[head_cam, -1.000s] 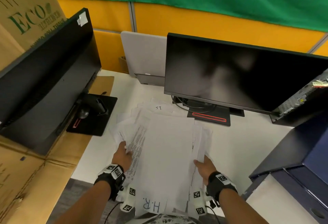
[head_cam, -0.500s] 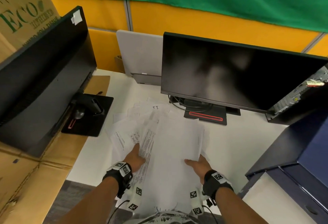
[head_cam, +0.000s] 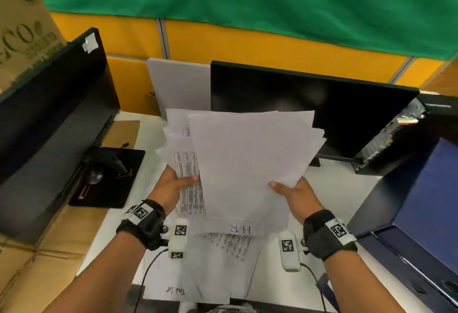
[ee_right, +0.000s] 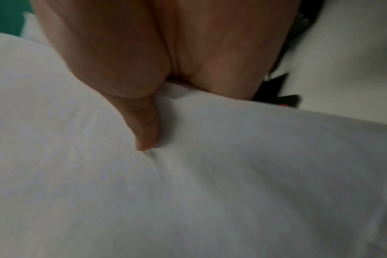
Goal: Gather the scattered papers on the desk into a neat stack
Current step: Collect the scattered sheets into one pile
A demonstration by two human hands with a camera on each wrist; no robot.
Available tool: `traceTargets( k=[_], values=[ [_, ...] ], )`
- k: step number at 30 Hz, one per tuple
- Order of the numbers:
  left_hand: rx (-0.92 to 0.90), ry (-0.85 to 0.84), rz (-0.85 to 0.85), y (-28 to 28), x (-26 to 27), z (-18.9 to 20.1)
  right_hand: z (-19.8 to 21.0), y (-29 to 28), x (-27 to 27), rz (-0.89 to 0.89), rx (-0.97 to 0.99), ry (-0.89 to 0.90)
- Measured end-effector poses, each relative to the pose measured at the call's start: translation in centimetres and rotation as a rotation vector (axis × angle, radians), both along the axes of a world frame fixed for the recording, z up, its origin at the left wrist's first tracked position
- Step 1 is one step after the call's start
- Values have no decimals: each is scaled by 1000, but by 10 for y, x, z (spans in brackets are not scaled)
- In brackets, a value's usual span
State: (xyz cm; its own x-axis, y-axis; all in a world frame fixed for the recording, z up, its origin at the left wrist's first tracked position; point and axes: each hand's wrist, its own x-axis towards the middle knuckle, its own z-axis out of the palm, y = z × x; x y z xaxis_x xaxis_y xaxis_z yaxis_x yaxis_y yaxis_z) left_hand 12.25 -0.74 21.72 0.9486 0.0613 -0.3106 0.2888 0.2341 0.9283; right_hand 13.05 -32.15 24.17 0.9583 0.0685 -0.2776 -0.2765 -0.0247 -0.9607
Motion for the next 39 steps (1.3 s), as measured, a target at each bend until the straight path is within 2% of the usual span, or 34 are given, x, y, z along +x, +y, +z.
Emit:
traceTargets(
  k=[2,4,10,14,18,21,23,27,31,34,37,39],
  values=[
    [3,-86,-28,-6,1,25,10,6,3,-55,62,-42],
    [52,-122,-5,-10,-1,32,9,13,0,-74,82,-50],
    [303,66,-69,-20,-22,2,-30,27,-17,-16,-114,18],
    [407,49,-104,-33,-27,0,-35,37,-15,-56,-162,3],
    [446,17,-42,-41,-26,3,-43,37,-12,-136,-153,42],
    [533,78,-161,-42,-28,-9,-56,36,-19,-131,-214,97],
    [576,118,-202,-41,-29,-19,-59,30,-20,-206,-222,112],
    [640,97,-259,-30,-35,-41,-75,8,-15,-443,-238,195],
    [751,247,-167,-4,-48,-68,-106,-9,-18,-545,-318,343],
    [817,421,-73,19,-57,-87,-117,-13,-28,-466,-397,458],
    [781,586,95,31,-64,-94,-125,-4,-37,-385,-403,500],
    [722,650,115,36,-67,-98,-134,5,-42,-296,-425,512]
  ],
)
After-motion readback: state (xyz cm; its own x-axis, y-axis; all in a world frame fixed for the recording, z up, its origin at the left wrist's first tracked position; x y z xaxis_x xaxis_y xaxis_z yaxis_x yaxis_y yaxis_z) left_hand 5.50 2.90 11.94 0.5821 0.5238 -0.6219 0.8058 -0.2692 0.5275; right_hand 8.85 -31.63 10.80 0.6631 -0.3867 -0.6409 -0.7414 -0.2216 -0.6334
